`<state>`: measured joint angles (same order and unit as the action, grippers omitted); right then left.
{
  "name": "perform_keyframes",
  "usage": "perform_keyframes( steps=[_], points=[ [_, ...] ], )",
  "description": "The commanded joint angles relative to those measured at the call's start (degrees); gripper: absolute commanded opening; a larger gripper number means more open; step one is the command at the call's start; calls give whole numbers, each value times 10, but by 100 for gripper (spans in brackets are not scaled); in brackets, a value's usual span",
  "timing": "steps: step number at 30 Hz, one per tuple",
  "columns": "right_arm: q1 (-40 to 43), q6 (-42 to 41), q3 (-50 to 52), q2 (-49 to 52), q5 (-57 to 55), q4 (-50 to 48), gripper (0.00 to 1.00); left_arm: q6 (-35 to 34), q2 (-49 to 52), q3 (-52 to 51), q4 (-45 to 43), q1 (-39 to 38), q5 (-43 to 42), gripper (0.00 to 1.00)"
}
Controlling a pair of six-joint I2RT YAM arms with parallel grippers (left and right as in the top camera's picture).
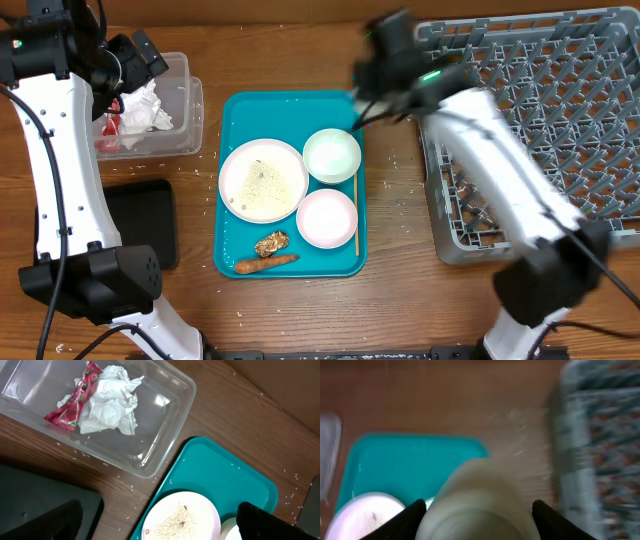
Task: Sort waste into correct bins and load items into the dishwasher
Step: 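Carry the cup right and set it upside down in the rack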
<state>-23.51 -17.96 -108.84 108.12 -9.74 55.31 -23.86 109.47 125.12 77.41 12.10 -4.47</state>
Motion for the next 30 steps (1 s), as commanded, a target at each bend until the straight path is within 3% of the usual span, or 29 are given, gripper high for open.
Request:
perform_keyframes(
  steps=[1,6,14,17,23,30],
  points=[
    [129,3,-77,-42,-39,24,57,-6,-1,-2,0,-1,2,100],
    [298,3,-80,-38,-17,36,56,-6,-1,-2,0,-1,2,100],
    [475,3,-66,10,-3,44,57,-6,-1,-2,0,-1,2,100],
    [508,1,-66,41,15,44,59,-6,-1,-2,0,-1,2,100],
    [536,1,-66,83,19,50,77,-6,-1,-2,0,-1,2,100],
    [535,1,-68,77,26,64,82,-6,-1,-2,0,-1,2,100]
  ],
)
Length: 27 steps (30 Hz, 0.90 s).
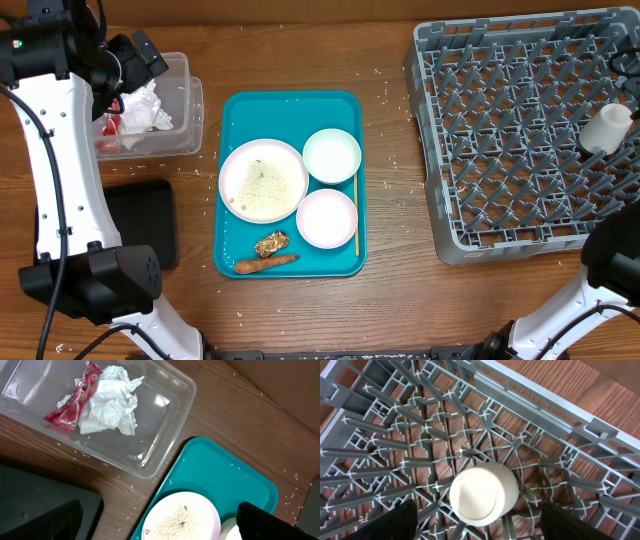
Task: Sort waste into correct bins and load items into the dishwasher
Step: 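Carry the cup right and set it upside down in the rack, then reach the right gripper back to the small white bowl and grasp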
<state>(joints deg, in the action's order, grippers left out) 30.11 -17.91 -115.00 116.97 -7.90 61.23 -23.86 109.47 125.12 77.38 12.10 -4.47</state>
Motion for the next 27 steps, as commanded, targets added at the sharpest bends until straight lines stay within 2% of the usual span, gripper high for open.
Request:
perform_keyframes(
  steps=[1,6,8,12,20,23,27],
  points=[
    [-2,1,-6,-14,17,8,83,-6,-1,-2,0,-1,2,100],
    [-23,1,-6,-50,117,22,85,-6,-1,-2,0,-1,2,100],
    [-47,18,-6,-77,180,30,84,-6,-1,-2,0,-1,2,100],
    [-127,59,-6,-116,233,48,84,-6,-1,-2,0,-1,2,100],
    [-388,79,-4,-89,226,66,86,-6,-1,-2,0,-1,2,100],
    [-513,9,-4,-28,132,50,85,-6,-1,-2,0,-1,2,100],
    [-589,-53,-4,33,72,16,79,-6,-1,-2,0,-1,2,100]
  ],
)
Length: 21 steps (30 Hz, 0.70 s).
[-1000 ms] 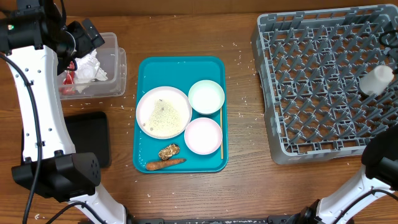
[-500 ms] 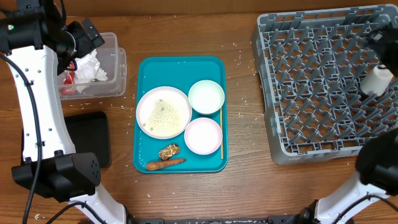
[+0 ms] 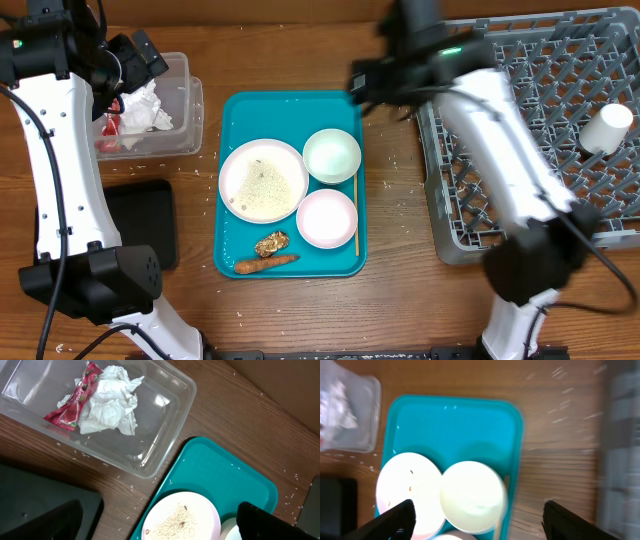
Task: Sort waste into correct bins and load items into the dishwasher
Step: 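Reach the right gripper back to the small white bowl and grasp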
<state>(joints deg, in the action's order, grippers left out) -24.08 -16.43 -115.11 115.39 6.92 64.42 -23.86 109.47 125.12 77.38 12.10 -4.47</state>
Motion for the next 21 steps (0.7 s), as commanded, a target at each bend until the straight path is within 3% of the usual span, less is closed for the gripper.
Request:
perform_keyframes(
  steps=[1,6,13,18,21],
  points=[
    [-61,-85,-3,64,-85,-26,77,-6,-1,-2,0,-1,2,100],
    [-108,-170,-3,131,-90,-75,69,-6,-1,-2,0,-1,2,100],
    [-123,-227,-3,184,-108,-83,67,-6,-1,-2,0,-1,2,100],
    [-123,-227,-3,186,-108,-90,43,-6,-1,-2,0,-1,2,100],
    [-123,-229,-3,187,-108,-87,41,-6,-1,-2,0,-1,2,100]
  ],
)
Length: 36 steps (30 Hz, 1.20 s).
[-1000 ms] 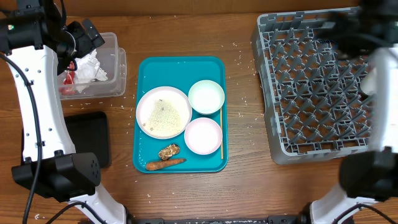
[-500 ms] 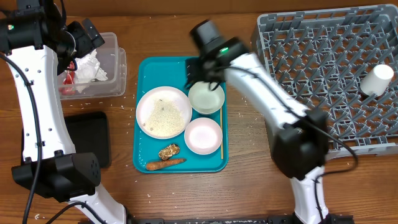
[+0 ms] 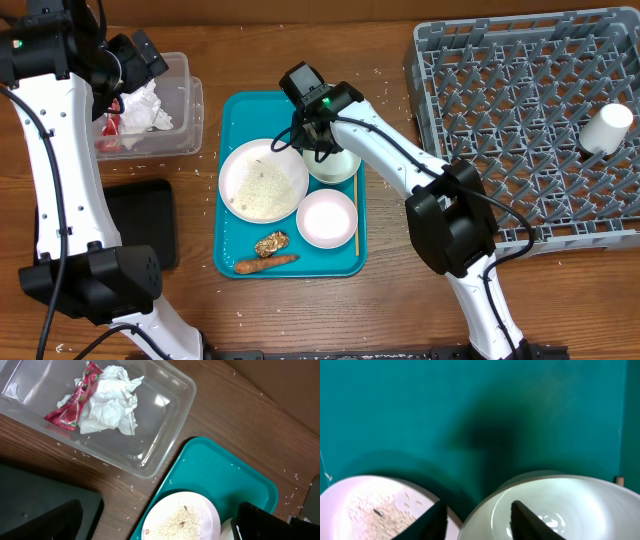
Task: Sort waste into correct bins and load items into the dishwasher
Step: 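Reach the right gripper back to the small white bowl and grasp, then carry the bowl to the rack and place it upside down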
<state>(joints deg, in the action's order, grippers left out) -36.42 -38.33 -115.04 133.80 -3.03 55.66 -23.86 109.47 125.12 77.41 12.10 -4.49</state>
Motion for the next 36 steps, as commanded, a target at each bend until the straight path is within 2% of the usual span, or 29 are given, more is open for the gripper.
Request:
perform_keyframes(
  steps=[1,9,14,18,21,24,30,36],
  points=[
    [0,-10,-4,3,-8,2,41,-6,-1,-2,0,-1,2,100],
    [-15,-20,-4,22,-8,2,41,-6,-1,-2,0,-1,2,100],
    [-23,-20,-4,22,-8,4,29,-6,-1,-2,0,-1,2,100],
    [-22,-20,-12,22,-12,10,11,-6,-1,-2,0,-1,2,100],
    [-20,-10,-36,21,-20,28,8,-6,-1,-2,0,-1,2,100],
    [-17,17,-90,19,-21,66,4,-6,-1,-2,0,-1,2,100],
    [-7,65,-237,19,-22,151,4,-6,-1,-2,0,-1,2,100],
    [72,111,-419,19,-22,260,4,-6,-1,-2,0,-1,2,100]
  ],
)
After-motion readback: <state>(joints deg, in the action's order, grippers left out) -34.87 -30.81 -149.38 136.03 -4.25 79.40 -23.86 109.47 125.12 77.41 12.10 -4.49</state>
